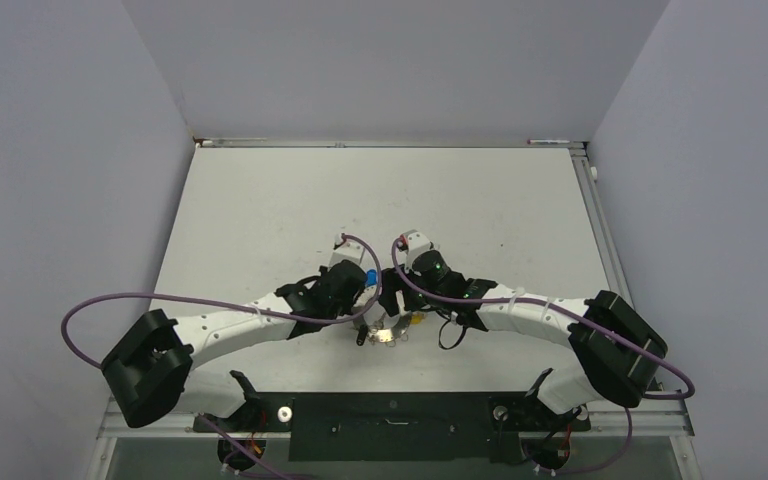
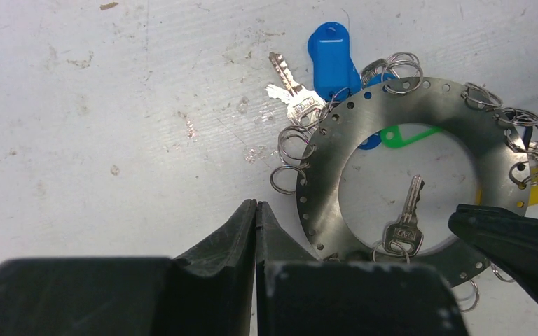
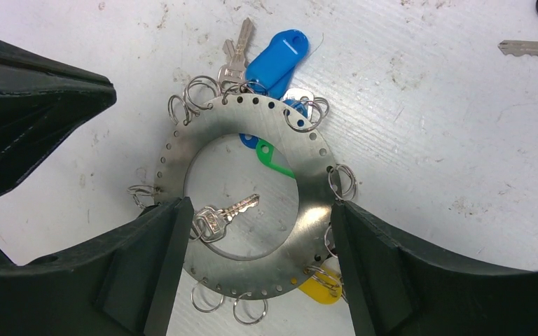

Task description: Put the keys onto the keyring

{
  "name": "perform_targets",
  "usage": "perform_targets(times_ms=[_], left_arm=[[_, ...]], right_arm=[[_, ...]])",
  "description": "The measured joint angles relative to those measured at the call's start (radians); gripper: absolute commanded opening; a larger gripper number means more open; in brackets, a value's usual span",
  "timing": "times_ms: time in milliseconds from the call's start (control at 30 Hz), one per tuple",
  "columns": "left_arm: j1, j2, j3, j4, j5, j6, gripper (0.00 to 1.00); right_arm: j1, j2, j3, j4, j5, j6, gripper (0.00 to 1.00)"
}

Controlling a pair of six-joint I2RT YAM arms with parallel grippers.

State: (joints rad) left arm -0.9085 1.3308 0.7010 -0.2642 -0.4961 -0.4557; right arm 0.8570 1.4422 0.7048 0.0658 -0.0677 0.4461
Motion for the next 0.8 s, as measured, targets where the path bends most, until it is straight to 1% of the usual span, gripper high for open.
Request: perform_targets(times_ms=[133,233,400,533,600,667,733,800], left_arm=[[0.0,-0.011,0.008,-0.026,-0.013,0.001,0.0],[0.0,-0.024,0.033,-0.092,-0.015,0.001,0.0],[0.0,-0.108,0.154,-0.261,-0.014,0.024,0.13],[0.012,-0.232,0.232,-0.354,-0.056,0.065,0.24],[0.045,-0.309,0.224,-0.373,-0.075,0.092,0.3],[0.097,-0.38,0.194,-0.376,-0.078,0.109,0.31],[0.134,-0.42,0.163,-0.384,-0.079,0.119,0.32],[0.145,-0.435,0.141,-0.387,-0.075,0.126,0.34]], right_arm=[[0.0,0.0,0.0,0.01,-0.015,-0.017,0.75],[0.0,0.0,0.006,0.013,-0.041,-0.037,0.75],[0.01,0.049,0.111,-0.004,-0.099,-0.075,0.72],[0.015,0.134,0.22,-0.002,-0.167,-0.091,0.67],[0.017,0.188,0.265,-0.001,-0.207,-0.093,0.66],[0.021,0.254,0.312,-0.015,-0.248,-0.095,0.65],[0.025,0.317,0.355,-0.034,-0.283,-0.095,0.64],[0.032,0.367,0.386,-0.057,-0.31,-0.095,0.63]])
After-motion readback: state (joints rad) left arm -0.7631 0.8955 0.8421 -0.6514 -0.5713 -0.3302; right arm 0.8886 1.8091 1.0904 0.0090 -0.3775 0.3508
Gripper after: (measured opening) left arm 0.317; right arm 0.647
